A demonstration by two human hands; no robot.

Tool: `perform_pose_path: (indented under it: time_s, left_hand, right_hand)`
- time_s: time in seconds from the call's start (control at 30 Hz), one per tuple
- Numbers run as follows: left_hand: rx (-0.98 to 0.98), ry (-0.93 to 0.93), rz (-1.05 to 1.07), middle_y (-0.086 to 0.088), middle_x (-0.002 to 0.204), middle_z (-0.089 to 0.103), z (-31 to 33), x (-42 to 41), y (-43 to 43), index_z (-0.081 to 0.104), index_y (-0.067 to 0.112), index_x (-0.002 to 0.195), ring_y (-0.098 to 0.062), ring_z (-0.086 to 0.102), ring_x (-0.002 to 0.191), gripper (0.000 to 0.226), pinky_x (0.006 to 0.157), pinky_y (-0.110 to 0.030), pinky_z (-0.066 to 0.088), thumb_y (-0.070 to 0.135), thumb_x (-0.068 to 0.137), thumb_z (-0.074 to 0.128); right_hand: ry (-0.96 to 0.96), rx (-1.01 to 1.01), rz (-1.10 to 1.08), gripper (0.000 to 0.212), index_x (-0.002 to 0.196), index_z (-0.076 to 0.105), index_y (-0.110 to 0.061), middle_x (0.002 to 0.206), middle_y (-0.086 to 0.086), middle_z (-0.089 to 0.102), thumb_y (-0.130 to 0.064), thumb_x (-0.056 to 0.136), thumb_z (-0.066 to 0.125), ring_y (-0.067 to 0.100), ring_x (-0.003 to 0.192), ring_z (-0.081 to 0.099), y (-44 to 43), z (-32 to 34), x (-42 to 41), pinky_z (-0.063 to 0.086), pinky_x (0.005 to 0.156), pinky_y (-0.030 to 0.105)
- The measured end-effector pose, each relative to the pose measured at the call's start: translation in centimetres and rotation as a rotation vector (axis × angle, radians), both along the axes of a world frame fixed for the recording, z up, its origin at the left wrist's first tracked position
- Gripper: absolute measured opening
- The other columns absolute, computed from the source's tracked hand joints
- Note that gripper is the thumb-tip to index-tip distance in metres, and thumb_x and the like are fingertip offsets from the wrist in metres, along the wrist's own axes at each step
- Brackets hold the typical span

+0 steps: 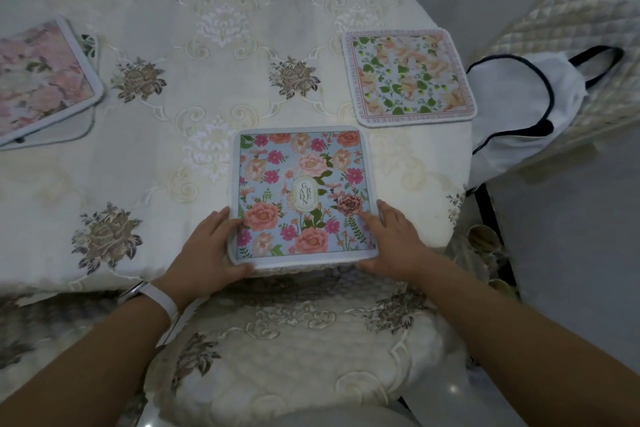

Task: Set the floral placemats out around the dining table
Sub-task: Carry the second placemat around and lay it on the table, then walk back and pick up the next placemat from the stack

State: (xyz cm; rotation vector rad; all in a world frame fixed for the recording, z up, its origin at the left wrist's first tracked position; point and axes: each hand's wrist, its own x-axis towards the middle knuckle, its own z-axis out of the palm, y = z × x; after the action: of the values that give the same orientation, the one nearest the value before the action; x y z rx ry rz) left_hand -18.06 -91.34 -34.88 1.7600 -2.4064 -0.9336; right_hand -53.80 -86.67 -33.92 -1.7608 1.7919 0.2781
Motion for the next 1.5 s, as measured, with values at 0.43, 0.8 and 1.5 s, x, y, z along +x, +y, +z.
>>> perform_pose_path:
  time_s: [0.43,0.8,1.5]
  left_hand:
    - [-0.485,-0.044,0.205,-0.013,0.128,0.064,11.6,-6.2,4.4,0.066,0.008,0.122,-0.031,0.059,0.116,0.058,0.099,-0.046,0.045,0.048,0.084,0.05]
    - [-0.729,-0.177,0.337,-0.007,0.126,0.066,18.3,-5.6,11.8,0.066,0.01,0.123,-0.029,0.059,0.117,0.043,0.098,-0.048,0.045,0.033,0.088,0.057]
    - [-0.756,-0.409,0.591,-0.007,0.132,0.062,21.6,16.5,30.7,0.066,0.015,0.123,-0.029,0.053,0.122,0.047,0.102,-0.044,0.035,0.045,0.092,0.047]
  right_hand:
    - [-0.291,-0.504,0.31,0.046,0.131,0.059,-0.009,0.134,0.01,0.058,-0.032,0.091,0.061,0.027,0.121,0.053,-3.9,11.1,-0.3,0.044,0.101,0.04]
    - [-0.425,-0.66,0.623,0.053,0.129,0.062,-0.014,0.132,0.008,0.06,-0.045,0.093,0.039,0.029,0.121,0.054,-3.5,17.2,4.3,0.043,0.103,0.047]
    - [-0.348,-0.847,1.038,0.053,0.128,0.063,-0.019,0.137,0.008,0.058,-0.05,0.09,0.043,0.035,0.129,0.051,8.2,22.2,30.6,0.044,0.102,0.049]
